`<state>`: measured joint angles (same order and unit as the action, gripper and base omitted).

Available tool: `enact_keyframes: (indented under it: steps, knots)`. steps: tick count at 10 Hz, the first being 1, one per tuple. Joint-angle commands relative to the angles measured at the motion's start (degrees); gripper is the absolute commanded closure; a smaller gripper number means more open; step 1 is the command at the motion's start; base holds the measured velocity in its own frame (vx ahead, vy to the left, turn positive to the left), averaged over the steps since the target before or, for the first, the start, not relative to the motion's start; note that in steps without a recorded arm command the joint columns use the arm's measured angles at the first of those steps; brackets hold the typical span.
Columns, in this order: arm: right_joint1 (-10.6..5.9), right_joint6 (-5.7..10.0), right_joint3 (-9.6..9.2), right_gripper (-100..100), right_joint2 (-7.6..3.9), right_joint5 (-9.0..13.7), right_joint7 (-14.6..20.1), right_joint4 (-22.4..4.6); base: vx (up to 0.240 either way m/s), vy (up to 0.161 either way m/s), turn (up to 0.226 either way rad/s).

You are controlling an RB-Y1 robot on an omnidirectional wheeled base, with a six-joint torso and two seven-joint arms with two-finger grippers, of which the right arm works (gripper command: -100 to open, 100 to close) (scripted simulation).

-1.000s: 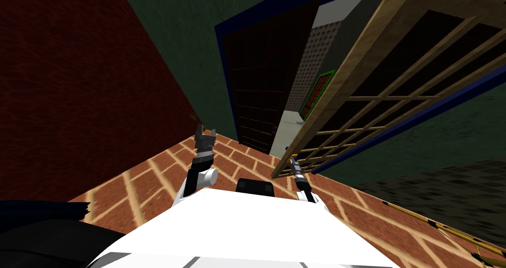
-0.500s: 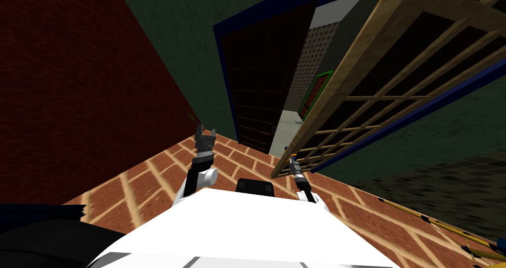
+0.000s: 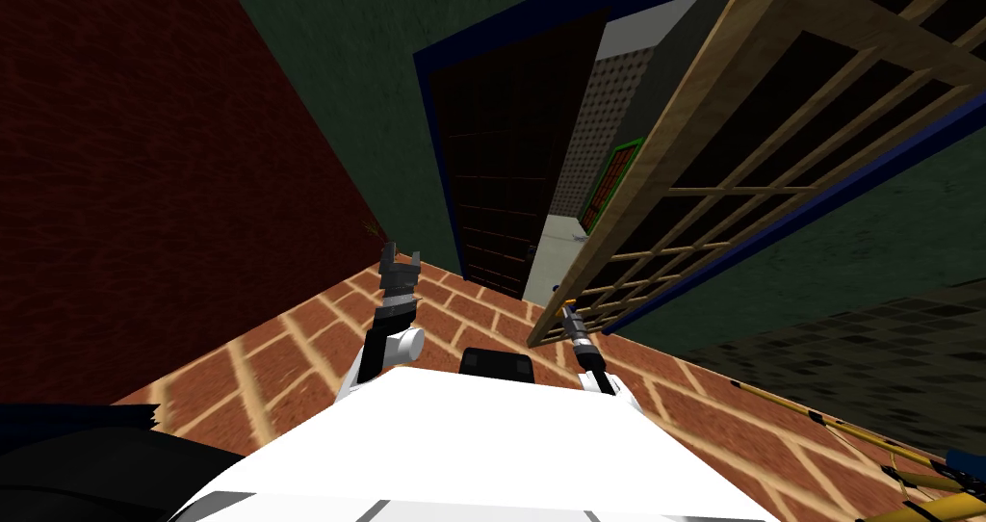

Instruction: Pull the door open

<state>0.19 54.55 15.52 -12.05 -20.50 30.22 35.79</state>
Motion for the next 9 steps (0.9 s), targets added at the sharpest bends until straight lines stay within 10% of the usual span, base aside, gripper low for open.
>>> enact_keyframes:
  steps: [1, 6, 7, 9]
  knots:
    - [-0.13, 0.54, 0.38, 100, -1.09, -0.45, 2.86, -0.82, -0.014, -0.022, -0.054]
    - [-0.51, 2.11, -0.30, 100, -1.49, -2.06, 10.12, -1.45, -0.011, -0.011, -0.022]
    - [-1.26, 2.48, -0.86, -100, -0.83, -1.81, 11.49, -1.64, -0.044, -0.019, 0.045]
    - [-1.40, 2.37, -1.04, -100, -0.76, -1.69, 14.09, -1.65, -0.046, -0.038, 0.031]
